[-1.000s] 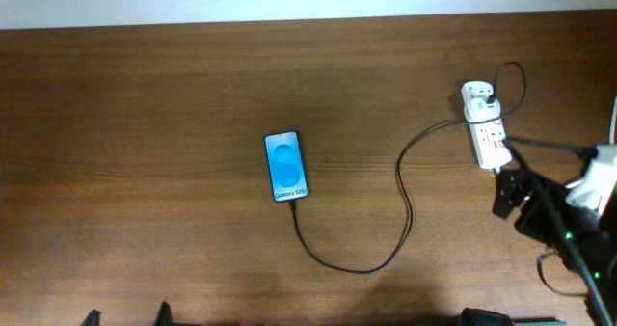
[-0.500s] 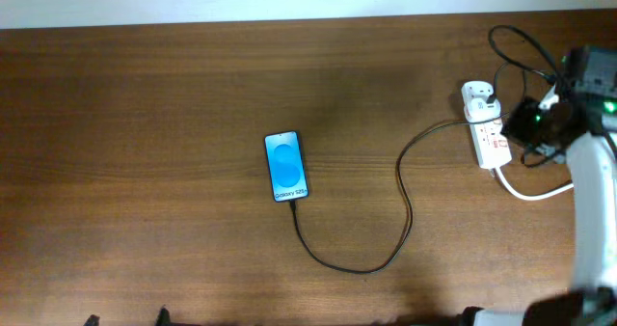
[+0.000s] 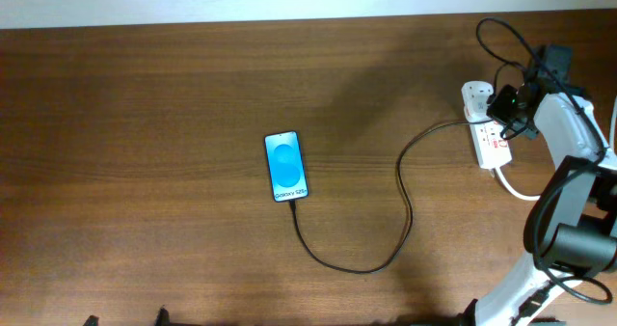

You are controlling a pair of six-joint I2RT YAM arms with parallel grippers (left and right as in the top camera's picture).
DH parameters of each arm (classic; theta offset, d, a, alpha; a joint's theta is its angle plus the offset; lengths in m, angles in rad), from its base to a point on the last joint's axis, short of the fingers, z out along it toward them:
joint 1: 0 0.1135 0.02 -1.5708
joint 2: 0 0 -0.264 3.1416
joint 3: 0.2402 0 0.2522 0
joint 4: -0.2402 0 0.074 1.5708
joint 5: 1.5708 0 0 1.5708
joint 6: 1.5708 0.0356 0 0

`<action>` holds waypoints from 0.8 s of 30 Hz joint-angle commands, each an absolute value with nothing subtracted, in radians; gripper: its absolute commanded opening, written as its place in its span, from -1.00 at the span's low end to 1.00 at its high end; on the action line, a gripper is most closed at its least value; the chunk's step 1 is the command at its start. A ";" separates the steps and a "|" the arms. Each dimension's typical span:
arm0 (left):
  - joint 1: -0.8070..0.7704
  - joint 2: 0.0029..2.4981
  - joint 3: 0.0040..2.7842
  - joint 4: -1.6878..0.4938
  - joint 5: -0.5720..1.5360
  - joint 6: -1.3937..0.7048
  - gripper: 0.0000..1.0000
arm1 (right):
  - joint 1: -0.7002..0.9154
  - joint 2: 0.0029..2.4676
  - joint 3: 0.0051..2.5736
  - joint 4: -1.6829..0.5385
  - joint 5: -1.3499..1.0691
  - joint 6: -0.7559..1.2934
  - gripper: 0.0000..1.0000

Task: Plug charger to phone and switch on socket
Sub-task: 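Retract the left arm and move the right gripper toward the power strip, then press the orange socket switch on the power strip with the right gripper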

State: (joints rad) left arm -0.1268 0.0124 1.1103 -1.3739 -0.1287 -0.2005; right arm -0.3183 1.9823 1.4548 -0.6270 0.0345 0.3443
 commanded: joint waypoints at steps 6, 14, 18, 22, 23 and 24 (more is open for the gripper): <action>-0.130 0.007 1.115 -1.373 -0.136 -0.185 0.99 | -0.329 2.067 1.460 -0.579 0.064 0.353 -0.92; -0.130 0.007 1.115 -1.373 -0.136 -0.185 0.99 | -0.327 2.067 1.460 -0.559 0.046 0.353 -0.92; -0.130 0.007 1.114 -1.373 -0.136 -0.185 0.99 | -0.327 2.068 1.458 -0.553 0.007 0.353 -0.92; -0.130 0.007 1.114 -1.373 -0.136 -0.185 0.98 | -0.327 2.068 1.400 -0.500 0.008 0.353 -0.92; -0.130 0.007 1.114 -1.373 -0.136 -0.185 0.99 | -0.327 2.068 1.388 -0.495 0.008 0.353 -0.92; -0.130 0.007 1.114 -1.373 -0.136 -0.185 0.98 | -0.327 2.068 1.388 -0.496 0.008 0.353 -0.92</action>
